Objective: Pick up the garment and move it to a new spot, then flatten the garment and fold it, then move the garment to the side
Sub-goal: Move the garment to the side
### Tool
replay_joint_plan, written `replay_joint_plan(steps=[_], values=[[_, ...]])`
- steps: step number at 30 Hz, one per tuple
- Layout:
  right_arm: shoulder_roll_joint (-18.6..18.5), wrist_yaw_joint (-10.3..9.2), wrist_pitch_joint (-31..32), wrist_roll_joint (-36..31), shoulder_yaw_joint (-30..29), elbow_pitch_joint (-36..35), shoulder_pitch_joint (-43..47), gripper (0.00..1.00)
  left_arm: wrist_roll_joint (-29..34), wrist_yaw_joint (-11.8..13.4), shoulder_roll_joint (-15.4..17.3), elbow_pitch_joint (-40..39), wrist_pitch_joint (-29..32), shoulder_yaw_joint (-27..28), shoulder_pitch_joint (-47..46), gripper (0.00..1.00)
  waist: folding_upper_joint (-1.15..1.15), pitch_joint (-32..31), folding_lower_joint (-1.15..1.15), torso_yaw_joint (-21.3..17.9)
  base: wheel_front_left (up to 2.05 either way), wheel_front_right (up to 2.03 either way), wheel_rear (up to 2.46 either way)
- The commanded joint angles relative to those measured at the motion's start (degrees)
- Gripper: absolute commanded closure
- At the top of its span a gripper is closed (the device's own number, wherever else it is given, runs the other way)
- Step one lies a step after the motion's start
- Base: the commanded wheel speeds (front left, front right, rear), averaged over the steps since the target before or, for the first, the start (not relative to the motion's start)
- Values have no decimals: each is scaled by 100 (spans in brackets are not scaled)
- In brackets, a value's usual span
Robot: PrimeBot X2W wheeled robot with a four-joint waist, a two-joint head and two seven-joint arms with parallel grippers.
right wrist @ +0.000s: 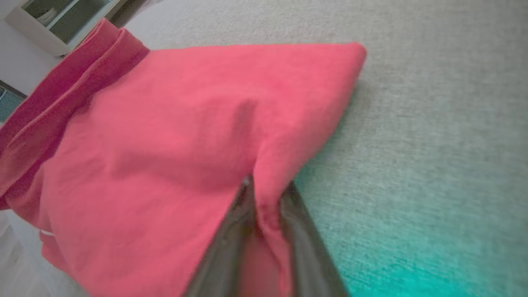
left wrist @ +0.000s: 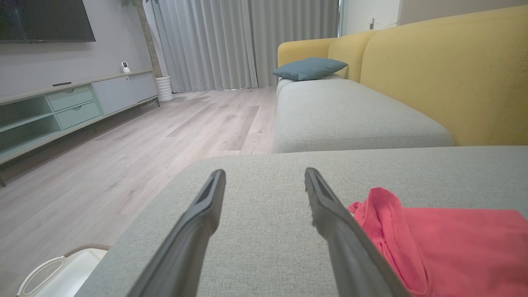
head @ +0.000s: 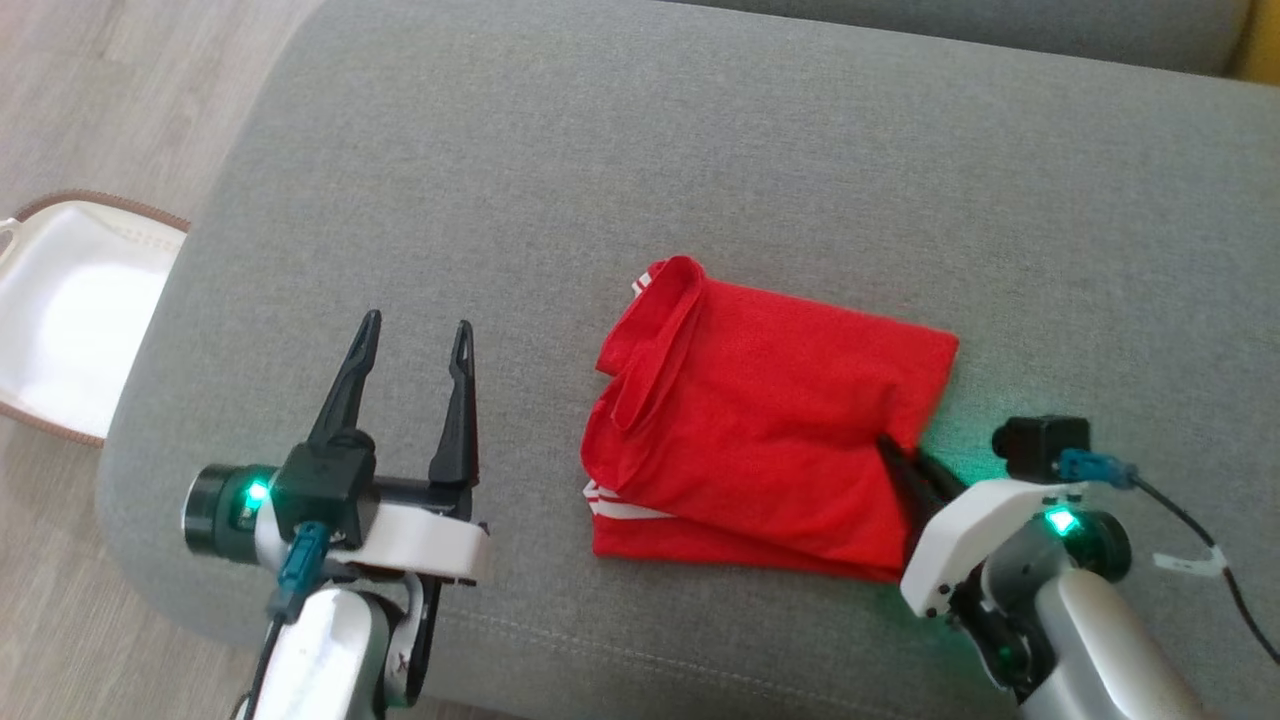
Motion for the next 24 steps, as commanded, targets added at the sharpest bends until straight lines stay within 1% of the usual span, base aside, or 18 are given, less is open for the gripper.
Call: replay_joint_plan(steps=[1,5,9,11,12,18,21,24], values=[[-63,37,22,26,232,-147,-55,100,49,23,48,-224,-68,228,-250,0,0,4,0,-54,0,0,0],[-350,37,-232,-126,435,-596,-74,100,66,17,67,-247,-69,270,-222,0,0,23,0,-301,0,0,0],[-768,37,-411,-434,654,-1232,-121,100,95,12,98,-288,-69,306,-207,0,0,35,0,-726,0,0,0],[-991,37,-374,-536,732,-1572,-153,100,109,-1,115,-310,-69,317,-221,0,0,56,0,-987,0,0,0],[-991,37,-374,-536,732,-1572,-153,100,109,-1,115,-310,-69,317,-221,0,0,56,0,-987,0,0,0],[-1659,37,-54,-630,674,-2411,-281,100,168,-67,145,-351,-69,288,-346,0,0,150,0,-1805,0,0,0],[-1961,37,107,-579,554,-2615,-390,100,196,-115,148,-363,-69,247,-443,0,0,240,0,-2187,0,0,0],[-2226,37,171,-526,426,-2649,-572,100,239,-182,153,-352,-70,179,-587,0,0,373,0,-2508,0,0,0]])
